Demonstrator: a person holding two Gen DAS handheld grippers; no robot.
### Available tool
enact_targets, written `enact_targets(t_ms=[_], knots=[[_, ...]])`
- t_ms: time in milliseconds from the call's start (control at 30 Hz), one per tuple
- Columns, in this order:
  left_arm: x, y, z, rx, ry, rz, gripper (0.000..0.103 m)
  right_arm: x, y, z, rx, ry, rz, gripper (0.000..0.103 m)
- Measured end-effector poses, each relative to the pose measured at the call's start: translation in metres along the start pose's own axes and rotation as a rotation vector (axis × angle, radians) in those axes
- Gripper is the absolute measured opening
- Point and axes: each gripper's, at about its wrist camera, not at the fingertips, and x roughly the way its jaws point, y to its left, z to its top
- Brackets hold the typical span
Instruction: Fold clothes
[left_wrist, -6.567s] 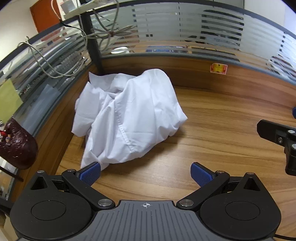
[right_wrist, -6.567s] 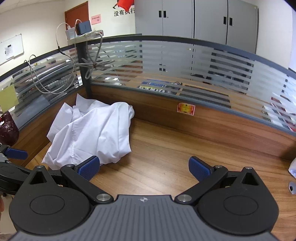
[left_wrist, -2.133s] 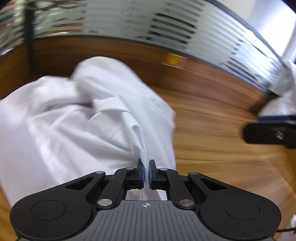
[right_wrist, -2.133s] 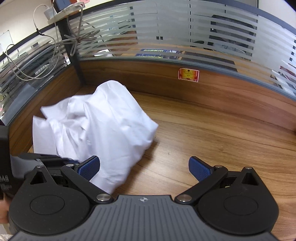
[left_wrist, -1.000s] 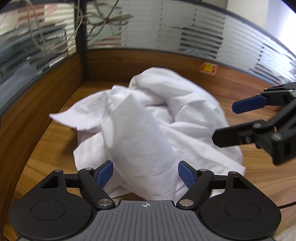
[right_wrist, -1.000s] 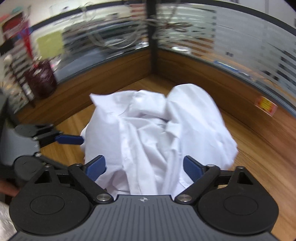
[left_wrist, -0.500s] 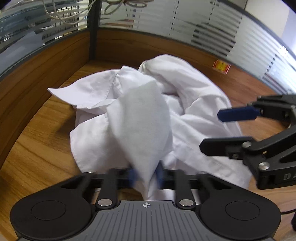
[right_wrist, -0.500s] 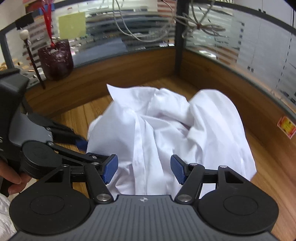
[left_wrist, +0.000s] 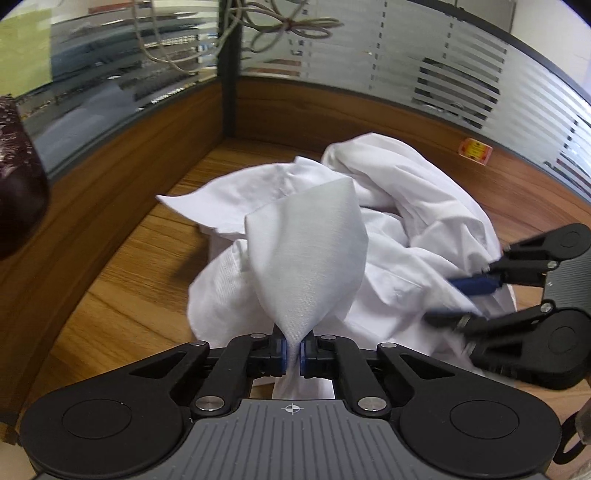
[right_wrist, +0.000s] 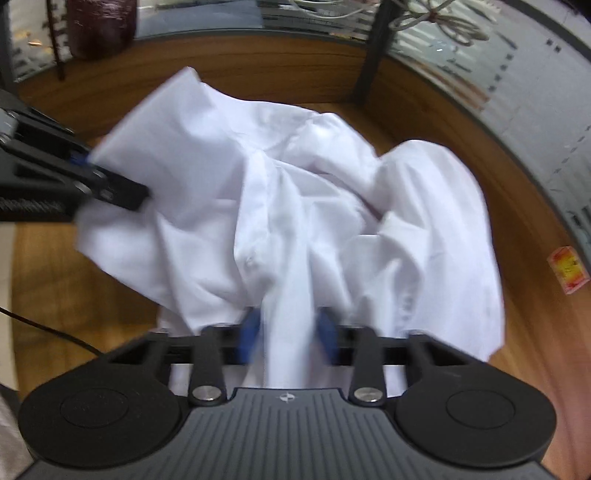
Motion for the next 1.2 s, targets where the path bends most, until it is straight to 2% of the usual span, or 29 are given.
enact_targets(t_ms=[33, 133, 367, 600, 667, 733, 900, 1133, 1200], knots=[[-0.001, 0.002, 0.001, -0.003, -0.003, 0.009, 0.008, -0.002, -0.004, 0.0, 0.02, -0.007, -0.01, 0.016], [-0.002, 0.005, 0.004, -0.006, -0.013, 0.038, 0.008, -0.017, -0.027, -0.001, 0.126, -0.049, -0.026, 0.01], [-0.001, 0.005, 0.009, 0.031, -0.025, 0.081, 0.008, -0.062, -0.08, -0.018, 0.286, -0.133, -0.164, 0.005], [-0.005, -0.001, 0.012, 0.064, -0.037, 0.079, 0.007, -0.096, -0.133, -0.063, 0.426, -0.129, -0.307, 0.005], [-0.007, -0.004, 0.013, 0.069, -0.042, 0.07, 0.007, -0.105, -0.144, -0.08, 0.496, -0.111, -0.378, 0.005], [-0.008, -0.007, 0.014, 0.076, -0.047, 0.061, 0.007, -0.115, -0.154, -0.1, 0.559, -0.095, -0.401, 0.005], [-0.009, -0.027, 0.013, 0.138, -0.047, 0.002, 0.007, -0.134, -0.16, -0.152, 0.673, -0.033, -0.455, 0.005], [-0.016, -0.035, 0.012, 0.188, -0.074, -0.142, 0.009, -0.155, -0.152, -0.216, 0.783, 0.069, -0.485, 0.005], [-0.018, -0.037, 0.012, 0.202, -0.081, -0.182, 0.011, -0.161, -0.149, -0.233, 0.813, 0.096, -0.493, 0.011]])
